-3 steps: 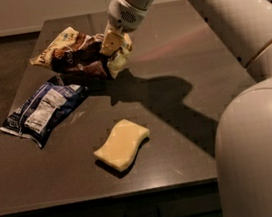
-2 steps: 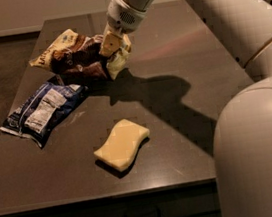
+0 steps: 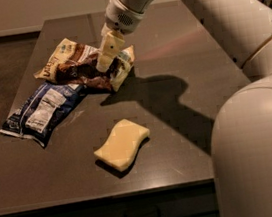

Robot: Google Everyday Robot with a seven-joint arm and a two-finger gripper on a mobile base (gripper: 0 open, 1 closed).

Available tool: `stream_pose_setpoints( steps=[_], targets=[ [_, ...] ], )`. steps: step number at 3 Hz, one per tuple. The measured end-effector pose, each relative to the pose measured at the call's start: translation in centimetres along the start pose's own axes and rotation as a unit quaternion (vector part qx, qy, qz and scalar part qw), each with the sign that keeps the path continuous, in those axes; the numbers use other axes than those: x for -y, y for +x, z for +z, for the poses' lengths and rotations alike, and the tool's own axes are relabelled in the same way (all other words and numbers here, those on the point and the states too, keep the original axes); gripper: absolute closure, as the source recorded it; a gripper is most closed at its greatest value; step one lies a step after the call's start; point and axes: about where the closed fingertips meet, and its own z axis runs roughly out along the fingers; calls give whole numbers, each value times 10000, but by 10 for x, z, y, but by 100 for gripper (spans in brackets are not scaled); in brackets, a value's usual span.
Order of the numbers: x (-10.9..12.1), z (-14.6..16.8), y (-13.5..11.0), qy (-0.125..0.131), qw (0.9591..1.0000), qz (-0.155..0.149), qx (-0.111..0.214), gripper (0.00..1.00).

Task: Move brown chip bag near blue chip bag

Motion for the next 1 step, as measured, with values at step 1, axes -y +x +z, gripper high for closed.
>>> stream_pose_setpoints(
  steps=[1],
  targets=[
    [0,0,0,-1,10000,0,0,0]
  ],
)
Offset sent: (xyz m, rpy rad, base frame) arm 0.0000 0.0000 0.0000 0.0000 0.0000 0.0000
